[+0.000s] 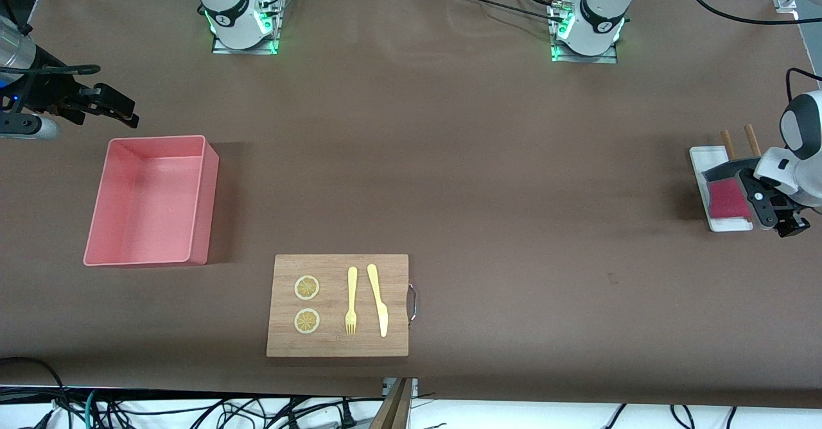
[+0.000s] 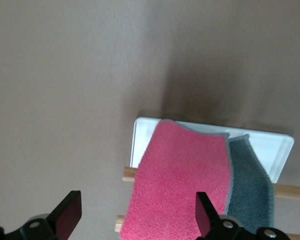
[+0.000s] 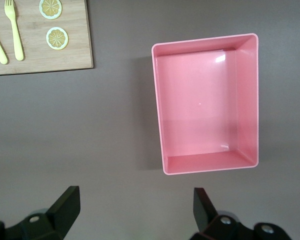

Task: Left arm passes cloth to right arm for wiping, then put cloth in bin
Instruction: 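Lower the left gripper onto the pink cloth's edge, then close the left gripper on the pink cloth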

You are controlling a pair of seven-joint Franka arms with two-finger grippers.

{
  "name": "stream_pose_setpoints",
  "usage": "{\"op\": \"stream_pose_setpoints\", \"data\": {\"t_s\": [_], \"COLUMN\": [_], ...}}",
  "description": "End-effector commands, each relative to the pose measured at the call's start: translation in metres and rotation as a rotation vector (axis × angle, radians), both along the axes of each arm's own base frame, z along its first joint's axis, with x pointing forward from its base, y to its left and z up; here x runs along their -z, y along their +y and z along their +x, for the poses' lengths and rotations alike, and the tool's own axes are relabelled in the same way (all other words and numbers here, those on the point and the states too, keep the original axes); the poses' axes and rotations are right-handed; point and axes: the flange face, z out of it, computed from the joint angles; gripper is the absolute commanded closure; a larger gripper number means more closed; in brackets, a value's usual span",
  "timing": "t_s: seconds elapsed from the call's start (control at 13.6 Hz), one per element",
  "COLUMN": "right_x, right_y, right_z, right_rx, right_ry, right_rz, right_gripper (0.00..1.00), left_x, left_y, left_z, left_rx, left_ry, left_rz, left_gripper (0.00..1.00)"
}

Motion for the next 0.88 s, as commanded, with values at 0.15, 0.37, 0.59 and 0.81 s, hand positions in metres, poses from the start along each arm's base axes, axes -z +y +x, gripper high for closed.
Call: {"op": "stream_pose_setpoints", "data": {"t_s": [0.15, 0.37, 0.59, 0.81], "right_x": [-0.006, -0.006, -0.006, -0.006], "right_y": [0.0, 0.0, 0.0, 0.0], "right_z": [0.0, 0.0, 0.0, 0.0], "right_rx": [-0.003, -0.003, -0.004, -0.004], "right_ry": [-0.002, -0.002, -0.002, 0.0], "right_rz": [-0.004, -0.004, -0.004, -0.004], "right_gripper": [0.0, 0.0, 0.0, 0.0], "left_x": [0.017, -0.007, -0.002, 0.01], "left_y": [0.039, 0.008, 0.013, 0.014], "left_z": [-0.016, -0.013, -0.012, -0.009], "left_rx": [0.019, 0.002, -0.001, 0.002], "left_ry": [-0.017, 0.058, 0.07, 0.067], "left_rz": [-0.018, -0.057, -0.062, -0.061], "left_gripper": [0.0, 0.0, 0.0, 0.01]}}
